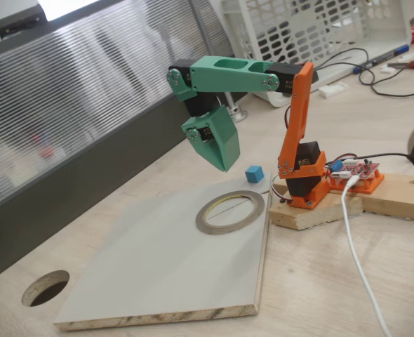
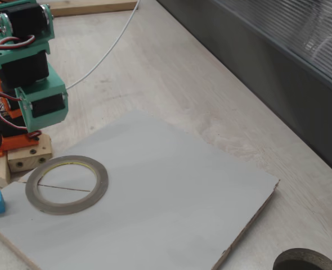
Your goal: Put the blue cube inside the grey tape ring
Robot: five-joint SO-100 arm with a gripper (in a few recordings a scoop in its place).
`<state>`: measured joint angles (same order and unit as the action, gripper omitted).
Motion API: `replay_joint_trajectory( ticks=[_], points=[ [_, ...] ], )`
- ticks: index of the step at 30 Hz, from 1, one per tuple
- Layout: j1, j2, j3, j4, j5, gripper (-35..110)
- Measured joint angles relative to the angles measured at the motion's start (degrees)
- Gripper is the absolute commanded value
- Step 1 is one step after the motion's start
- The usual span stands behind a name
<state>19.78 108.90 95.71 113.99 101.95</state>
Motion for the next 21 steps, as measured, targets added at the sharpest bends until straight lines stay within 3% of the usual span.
replay_joint_trajectory(
  ticks=[16,21],
  points=[
    [0.44,0.00,0.00,0.00,0.00,0],
    [8.00,0.00,0.00,0.00,0.00,0]
  ],
)
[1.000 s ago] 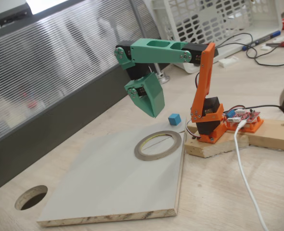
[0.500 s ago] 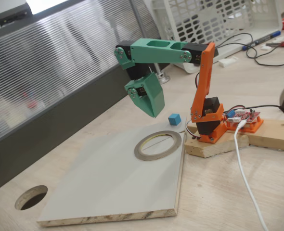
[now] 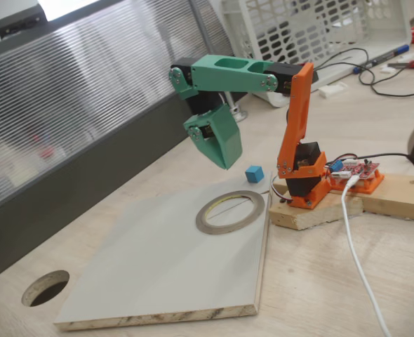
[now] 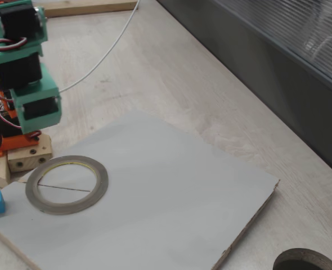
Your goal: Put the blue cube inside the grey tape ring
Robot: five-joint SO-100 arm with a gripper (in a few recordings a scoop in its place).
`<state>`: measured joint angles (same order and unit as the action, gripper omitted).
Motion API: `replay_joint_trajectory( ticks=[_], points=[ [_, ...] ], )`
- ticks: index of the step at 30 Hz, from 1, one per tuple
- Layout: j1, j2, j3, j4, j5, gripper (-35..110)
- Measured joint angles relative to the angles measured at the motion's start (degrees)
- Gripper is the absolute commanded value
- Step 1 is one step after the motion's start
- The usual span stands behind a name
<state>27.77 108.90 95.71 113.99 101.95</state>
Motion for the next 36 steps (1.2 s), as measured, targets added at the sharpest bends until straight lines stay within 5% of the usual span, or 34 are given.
replay_joint_trajectory(
  ticks=[10,22,36],
  points=[
    [26.02,0.00,0.00,0.00,0.00,0],
    [28.92,-0.09,-0.09,-0.44,0.09,0],
    [28.74,-12.92,-0.09,-15.64,-0.26,0]
  ],
)
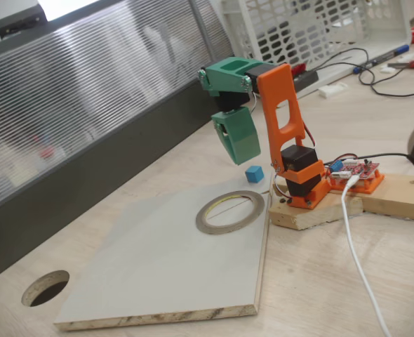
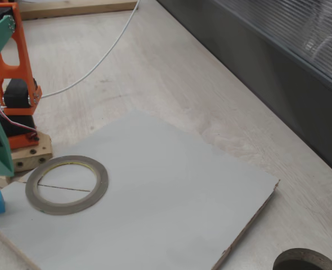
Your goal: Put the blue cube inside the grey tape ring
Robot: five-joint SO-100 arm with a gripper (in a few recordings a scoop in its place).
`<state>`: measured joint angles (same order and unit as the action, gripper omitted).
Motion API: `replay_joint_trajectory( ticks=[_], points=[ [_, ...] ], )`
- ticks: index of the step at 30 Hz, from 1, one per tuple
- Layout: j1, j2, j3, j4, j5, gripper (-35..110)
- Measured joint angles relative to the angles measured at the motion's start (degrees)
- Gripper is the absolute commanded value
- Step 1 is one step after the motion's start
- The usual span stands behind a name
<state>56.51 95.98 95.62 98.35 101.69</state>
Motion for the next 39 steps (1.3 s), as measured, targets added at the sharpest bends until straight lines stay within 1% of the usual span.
replay_joint_trajectory(
  ticks=[21,25,27,30,34,39],
  points=[
    [0.26,0.00,-0.18,0.00,0.00,0],
    [0.26,0.00,-0.18,0.00,0.00,3],
    [0.26,0.00,-0.18,0.00,0.00,9],
    [0.26,0.00,-0.18,0.00,0.00,20],
    [0.26,-0.18,-0.18,0.26,0.00,41],
    [0.26,-0.18,-0.18,5.89,0.00,69]
  ],
)
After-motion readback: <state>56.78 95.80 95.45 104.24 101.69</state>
